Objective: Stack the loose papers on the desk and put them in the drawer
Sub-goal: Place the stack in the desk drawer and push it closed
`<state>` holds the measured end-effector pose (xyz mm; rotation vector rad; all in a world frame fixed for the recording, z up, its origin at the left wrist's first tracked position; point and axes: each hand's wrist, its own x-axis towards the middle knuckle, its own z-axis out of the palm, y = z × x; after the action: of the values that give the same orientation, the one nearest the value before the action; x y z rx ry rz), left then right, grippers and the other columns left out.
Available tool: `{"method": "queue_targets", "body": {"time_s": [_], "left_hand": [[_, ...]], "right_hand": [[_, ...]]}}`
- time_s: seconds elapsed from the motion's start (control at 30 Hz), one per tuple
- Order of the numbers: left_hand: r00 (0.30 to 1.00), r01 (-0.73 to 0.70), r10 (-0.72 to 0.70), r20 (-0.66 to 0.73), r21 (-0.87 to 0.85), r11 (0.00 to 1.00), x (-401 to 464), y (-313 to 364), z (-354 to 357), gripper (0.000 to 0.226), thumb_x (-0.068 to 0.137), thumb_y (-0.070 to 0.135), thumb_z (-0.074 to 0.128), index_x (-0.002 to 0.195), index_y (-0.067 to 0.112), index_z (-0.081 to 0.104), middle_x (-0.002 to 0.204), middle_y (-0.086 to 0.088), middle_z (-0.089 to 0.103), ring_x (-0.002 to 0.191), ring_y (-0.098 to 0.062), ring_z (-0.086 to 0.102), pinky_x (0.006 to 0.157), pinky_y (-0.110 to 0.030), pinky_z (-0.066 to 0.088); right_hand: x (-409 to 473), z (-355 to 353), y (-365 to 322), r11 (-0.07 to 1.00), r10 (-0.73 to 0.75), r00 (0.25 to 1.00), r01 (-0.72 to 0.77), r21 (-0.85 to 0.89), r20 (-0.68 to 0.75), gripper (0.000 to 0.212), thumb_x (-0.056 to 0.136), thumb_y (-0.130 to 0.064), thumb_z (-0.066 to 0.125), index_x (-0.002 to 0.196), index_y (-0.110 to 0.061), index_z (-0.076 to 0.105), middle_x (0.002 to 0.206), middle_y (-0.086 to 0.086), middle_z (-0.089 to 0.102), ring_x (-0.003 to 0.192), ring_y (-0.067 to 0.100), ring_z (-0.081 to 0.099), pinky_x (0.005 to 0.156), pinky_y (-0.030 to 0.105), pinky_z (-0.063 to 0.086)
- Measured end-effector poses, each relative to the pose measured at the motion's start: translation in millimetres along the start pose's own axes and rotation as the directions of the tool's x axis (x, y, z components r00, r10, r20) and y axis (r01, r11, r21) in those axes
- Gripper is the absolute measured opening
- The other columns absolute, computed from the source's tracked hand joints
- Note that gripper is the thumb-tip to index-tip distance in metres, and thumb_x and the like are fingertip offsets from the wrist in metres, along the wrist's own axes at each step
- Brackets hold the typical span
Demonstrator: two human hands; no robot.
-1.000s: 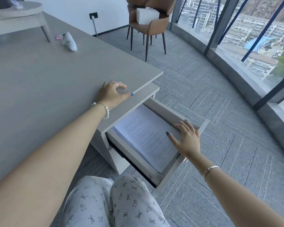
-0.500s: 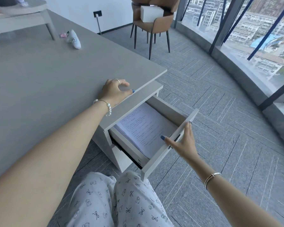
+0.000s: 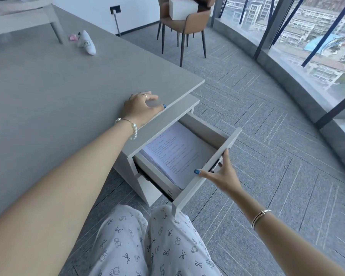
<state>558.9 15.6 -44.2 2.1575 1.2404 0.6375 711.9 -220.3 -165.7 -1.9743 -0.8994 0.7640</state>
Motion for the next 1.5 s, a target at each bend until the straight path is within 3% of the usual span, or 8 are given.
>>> {"method": "queue_targets", "body": {"time_s": [0.13,0.23,0.33,0.57,0.97,1.07,1.23,1.5], "left_hand": [[1.000,0.020,-0.020,0.009,0.002,1.000,-0.4,0.6,-0.7,0.046,0.074,0.046,0.065,0.117,0.028,0.064,0.141,0.010,0.051,0.132,-0.010,0.039,0.111,-0.031,0.031],[1.000,0.027,-0.027,0.011,0.004,1.000,-1.3,1.7,-1.8,0.047,0.074,0.046,0.064,0.117,0.028,0.064,0.140,0.011,0.051,0.132,-0.009,0.039,0.111,-0.031,0.032],[1.000,0.024,-0.024,0.007,0.007,1.000,-2.1,3.8,-2.1,0.046,0.075,0.045,0.064,0.117,0.027,0.064,0.140,0.011,0.051,0.132,-0.009,0.039,0.111,-0.033,0.031],[0.999,0.036,-0.036,0.006,0.002,0.999,0.6,0.4,-0.7,0.045,0.074,0.046,0.065,0.115,0.029,0.065,0.139,0.012,0.052,0.130,-0.009,0.040,0.111,-0.034,0.032],[0.999,0.031,-0.030,-0.019,0.016,0.999,3.1,-0.6,1.7,0.044,0.073,0.047,0.066,0.114,0.030,0.065,0.138,0.013,0.052,0.131,-0.008,0.040,0.111,-0.035,0.032],[0.999,0.033,-0.032,-0.025,0.019,0.999,3.6,-0.3,1.7,0.043,0.074,0.046,0.066,0.114,0.030,0.065,0.138,0.014,0.052,0.130,-0.008,0.039,0.111,-0.033,0.031],[0.999,0.029,-0.028,-0.034,0.018,0.999,2.9,-0.9,2.7,0.042,0.075,0.045,0.066,0.113,0.030,0.065,0.138,0.012,0.052,0.130,-0.008,0.039,0.111,-0.034,0.029],[0.999,0.037,-0.037,-0.014,-0.005,0.999,-0.2,0.7,0.3,0.042,0.076,0.043,0.066,0.115,0.028,0.065,0.139,0.010,0.052,0.132,-0.009,0.039,0.112,-0.033,0.030]], "right_hand": [[11.0,5.6,-7.0,0.999,-0.041,0.997,0.041,0.001,0.072,0.148,0.040,-0.072,0.076,0.150,-0.020,-0.009,0.161,0.002,-0.004,0.148,0.021,0.006,0.120,0.043,0.016],[21.9,11.9,-18.2,0.994,-0.113,0.988,0.111,0.017,0.105,0.143,0.041,-0.067,0.079,0.149,-0.022,-0.003,0.161,-0.001,0.004,0.148,0.018,0.006,0.120,0.044,0.017],[36.7,20.9,-24.8,0.992,-0.115,0.983,0.121,-0.028,0.141,0.148,0.039,-0.069,0.079,0.149,-0.023,-0.009,0.161,-0.002,-0.002,0.148,0.017,0.000,0.120,0.046,0.016],[70.5,55.1,-40.9,0.984,-0.141,0.986,0.150,-0.094,0.093,0.142,0.042,-0.069,0.079,0.148,-0.021,-0.001,0.160,0.006,0.008,0.148,0.021,0.007,0.117,0.049,0.024],[112.4,100.2,-67.2,0.979,-0.194,0.980,0.196,-0.054,0.041,0.133,0.053,-0.048,0.086,0.148,-0.005,0.003,0.158,0.016,0.006,0.148,0.025,0.001,0.120,0.044,0.015],[116.5,105.4,-66.6,0.977,-0.200,0.979,0.201,-0.076,0.025,0.132,0.057,-0.043,0.086,0.148,-0.002,0.000,0.160,0.016,0.000,0.148,0.024,-0.004,0.120,0.037,0.009],[115.9,108.0,-67.7,0.972,-0.183,0.983,0.180,-0.148,-0.005,0.133,0.052,-0.051,0.085,0.148,-0.003,0.005,0.160,0.012,0.007,0.148,0.021,0.005,0.116,0.039,0.024],[108.5,90.1,-86.7,0.969,-0.093,0.990,0.114,-0.217,0.108,0.129,0.051,-0.063,0.078,0.144,-0.001,0.014,0.158,0.010,0.014,0.146,0.020,0.015,0.115,0.041,0.028]]}}
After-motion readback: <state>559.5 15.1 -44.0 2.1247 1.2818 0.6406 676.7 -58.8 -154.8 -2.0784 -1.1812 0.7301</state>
